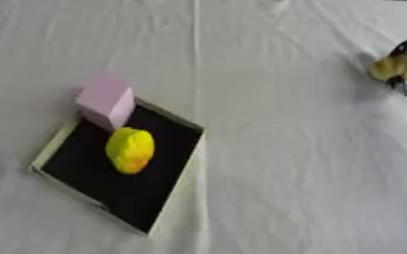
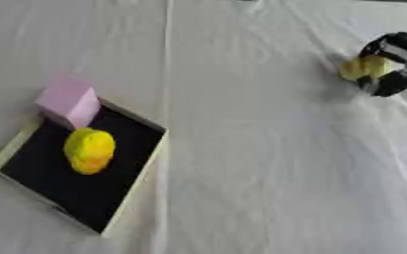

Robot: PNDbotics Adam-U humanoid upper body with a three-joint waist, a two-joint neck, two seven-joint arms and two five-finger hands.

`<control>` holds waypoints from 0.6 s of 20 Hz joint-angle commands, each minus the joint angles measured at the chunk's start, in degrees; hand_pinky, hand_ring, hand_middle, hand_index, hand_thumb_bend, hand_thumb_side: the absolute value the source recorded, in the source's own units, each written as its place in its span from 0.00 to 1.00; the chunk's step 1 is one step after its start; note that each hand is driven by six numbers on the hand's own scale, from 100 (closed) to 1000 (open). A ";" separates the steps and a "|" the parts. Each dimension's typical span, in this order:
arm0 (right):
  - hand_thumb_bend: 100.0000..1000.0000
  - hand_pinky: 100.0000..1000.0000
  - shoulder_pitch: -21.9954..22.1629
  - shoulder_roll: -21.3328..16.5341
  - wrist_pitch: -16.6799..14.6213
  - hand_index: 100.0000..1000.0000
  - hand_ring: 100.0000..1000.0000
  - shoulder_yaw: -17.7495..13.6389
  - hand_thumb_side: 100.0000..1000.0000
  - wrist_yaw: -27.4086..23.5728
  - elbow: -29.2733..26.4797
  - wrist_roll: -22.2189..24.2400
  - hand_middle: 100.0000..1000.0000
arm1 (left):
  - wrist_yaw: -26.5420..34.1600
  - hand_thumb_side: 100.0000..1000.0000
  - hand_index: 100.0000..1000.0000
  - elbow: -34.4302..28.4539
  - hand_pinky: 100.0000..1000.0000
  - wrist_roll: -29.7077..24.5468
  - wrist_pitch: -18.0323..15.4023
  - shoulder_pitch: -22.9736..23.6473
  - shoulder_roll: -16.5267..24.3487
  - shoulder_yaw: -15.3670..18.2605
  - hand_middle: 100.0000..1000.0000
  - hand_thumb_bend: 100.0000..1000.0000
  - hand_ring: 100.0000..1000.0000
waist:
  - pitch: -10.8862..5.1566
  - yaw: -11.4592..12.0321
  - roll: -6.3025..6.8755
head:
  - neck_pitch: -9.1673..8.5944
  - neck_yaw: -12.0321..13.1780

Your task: Pick up objects on the table and place them in the box.

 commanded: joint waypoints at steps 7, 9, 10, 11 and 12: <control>0.00 0.78 0.10 -2.91 5.30 0.42 0.69 -2.98 0.00 -0.77 -13.84 -10.76 0.36 | 0.23 0.37 0.85 -1.07 0.80 0.10 -0.03 0.04 0.78 0.37 0.77 0.06 0.79 | -1.93 -0.24 -0.03 | 0.19 0.14; 0.00 0.78 1.46 -3.96 6.12 0.42 0.67 -2.51 0.00 -0.93 -23.42 -10.45 0.36 | 0.23 0.37 0.85 -1.07 0.80 0.08 -0.04 -0.01 0.80 0.34 0.77 0.06 0.79 | -1.97 -0.27 -0.10 | 0.26 0.14; 0.00 0.78 2.06 -4.55 6.47 0.42 0.66 -1.90 0.00 -0.91 -29.00 -9.83 0.36 | 0.24 0.37 0.85 -1.07 0.80 0.05 -0.04 -0.07 0.82 0.30 0.77 0.06 0.79 | -2.02 -0.26 -0.15 | 0.33 0.12; 0.00 0.77 2.51 -5.15 7.00 0.42 0.64 -1.08 0.00 -0.84 -34.64 -8.91 0.36 | 0.27 0.37 0.85 -1.07 0.80 -0.01 -0.05 -0.15 0.83 0.24 0.77 0.06 0.79 | -2.09 -0.22 -0.19 | 0.40 0.09; 0.00 0.76 2.44 -5.75 7.06 0.42 0.63 0.13 0.00 -0.90 -39.02 -7.92 0.36 | 0.32 0.37 0.85 -1.07 0.80 -0.10 -0.07 -0.28 0.85 0.14 0.77 0.06 0.79 | -2.21 -0.08 -0.25 | 0.49 -0.01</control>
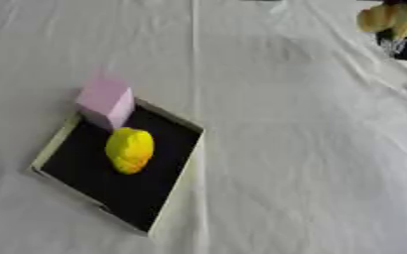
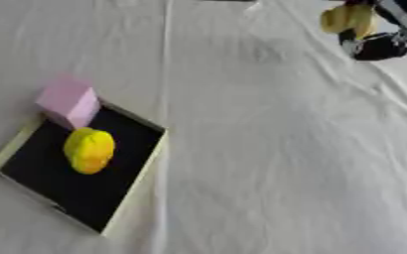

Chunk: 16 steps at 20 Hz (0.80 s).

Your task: Pick up objects on the table and place them in the box.

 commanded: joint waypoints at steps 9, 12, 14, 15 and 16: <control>0.00 0.73 -19.03 3.61 -8.36 0.45 0.57 18.48 0.00 -2.02 -14.72 9.04 0.38 | 0.66 0.36 0.85 -1.07 0.80 -0.52 -0.29 -0.31 1.18 -0.25 0.77 0.06 0.79 | -3.27 0.84 -0.06 | 1.25 0.07; 0.00 0.72 -24.14 8.91 -7.34 0.45 0.56 22.48 0.00 -2.27 -14.73 13.06 0.38 | 0.64 0.36 0.85 -1.07 0.80 -0.55 -0.34 -0.17 1.22 -0.28 0.77 0.06 0.79 | -3.66 0.75 -0.07 | 1.83 0.70; 0.00 0.72 -25.90 12.04 -6.05 0.45 0.57 24.68 0.00 -2.04 -14.73 15.63 0.38 | 0.69 0.36 0.85 -1.07 0.80 -0.63 -0.28 -0.12 1.17 -0.37 0.77 0.06 0.79 | -3.83 0.75 -0.12 | 2.05 0.76; 0.00 0.72 -26.42 13.39 -5.34 0.45 0.57 25.70 0.00 -1.64 -14.73 16.65 0.38 | 0.73 0.36 0.85 -1.07 0.80 -0.68 -0.27 -0.13 1.14 -0.41 0.77 0.06 0.79 | -3.88 0.78 -0.15 | 2.12 0.73; 0.00 0.72 -26.74 14.64 -4.73 0.46 0.57 26.66 0.00 -1.20 -14.73 17.58 0.38 | 0.76 0.36 0.85 -1.07 0.80 -0.71 -0.26 -0.15 1.11 -0.43 0.77 0.06 0.79 | -3.91 0.84 -0.18 | 2.17 0.72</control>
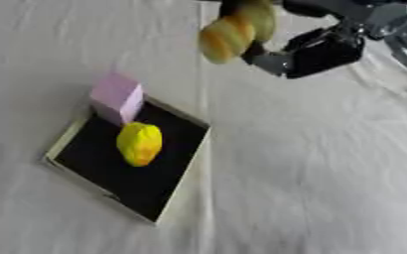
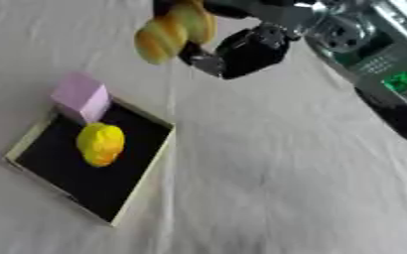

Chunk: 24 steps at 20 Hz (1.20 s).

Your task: Pick up objects on the table and place them in the box.

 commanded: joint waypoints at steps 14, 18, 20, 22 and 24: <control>0.00 0.71 0.21 12.61 3.88 0.46 0.56 8.61 0.00 7.14 -0.83 9.58 0.38 | 0.61 0.37 0.85 -1.07 0.80 -0.56 0.19 -0.42 0.65 -0.20 0.77 0.06 0.80 | -1.12 0.86 -0.39 | 0.75 0.08; 0.00 0.71 2.00 13.62 4.07 0.47 0.56 9.60 0.00 7.78 -0.83 11.85 0.39 | 0.66 0.37 0.85 -1.07 0.80 -0.60 0.27 -0.37 0.55 -0.21 0.77 0.06 0.80 | -1.11 0.99 -0.53 | 0.79 0.04; 0.00 0.70 2.78 13.95 4.13 0.48 0.56 10.12 0.00 8.49 -0.83 13.01 0.40 | 0.67 0.37 0.85 -1.07 0.80 -0.58 0.29 -0.30 0.50 -0.18 0.77 0.06 0.80 | -1.14 1.02 -0.59 | 0.82 0.03; 0.00 0.70 3.70 14.47 4.18 0.48 0.56 10.49 0.00 9.32 -0.83 14.03 0.41 | 0.70 0.37 0.85 -1.07 0.80 -0.60 0.32 -0.31 0.43 -0.20 0.77 0.05 0.80 | -1.11 1.04 -0.64 | 0.74 -0.03; 0.00 0.70 4.52 15.08 3.91 0.49 0.57 10.94 0.00 10.28 -0.62 15.03 0.42 | 0.73 0.37 0.85 -1.07 0.80 -0.63 0.34 -0.34 0.38 -0.24 0.77 0.05 0.80 | -1.06 1.10 -0.65 | 0.77 -0.09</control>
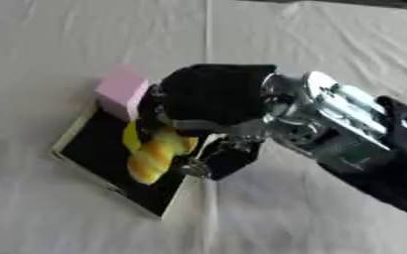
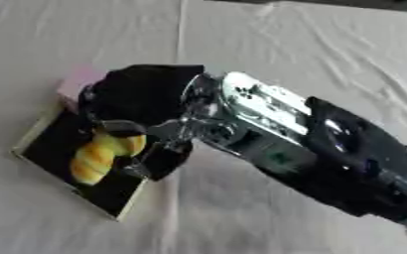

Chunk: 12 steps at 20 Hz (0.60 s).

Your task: Pick up objects on the table and place them in the box.

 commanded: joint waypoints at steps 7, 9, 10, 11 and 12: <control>0.02 0.73 1.56 2.21 -2.28 0.63 0.63 0.77 0.00 5.27 2.46 2.94 0.53 | 0.24 0.38 0.85 -1.07 0.80 -0.09 0.07 -0.30 0.37 0.12 0.77 0.05 0.80 | -0.95 0.32 0.31 | 0.29 -0.15; 0.09 0.74 1.77 2.71 -2.17 0.70 0.66 0.65 0.00 6.61 3.12 2.48 0.57 | 0.25 0.38 0.85 -1.07 0.80 -0.12 0.09 -0.32 0.29 0.08 0.77 0.05 0.80 | -0.95 0.33 0.34 | 0.22 -0.16; 0.11 0.75 1.84 2.89 -2.25 0.74 0.68 0.66 0.00 7.13 3.37 2.30 0.60 | 0.26 0.38 0.85 -1.07 0.80 -0.13 0.10 -0.31 0.25 0.08 0.77 0.05 0.80 | -0.95 0.34 0.35 | 0.19 -0.15; 0.11 0.75 1.92 3.02 -2.38 0.76 0.69 0.69 0.00 7.52 3.60 2.22 0.64 | 0.26 0.38 0.85 -1.07 0.80 -0.13 0.11 -0.30 0.23 0.09 0.77 0.05 0.80 | -0.95 0.36 0.35 | 0.16 -0.17; 0.12 0.76 2.01 3.10 -2.52 0.78 0.70 0.69 0.00 7.86 3.79 2.21 0.65 | 0.26 0.38 0.85 -1.07 0.80 -0.13 0.11 -0.29 0.21 0.11 0.77 0.05 0.80 | -0.94 0.36 0.35 | 0.15 -0.20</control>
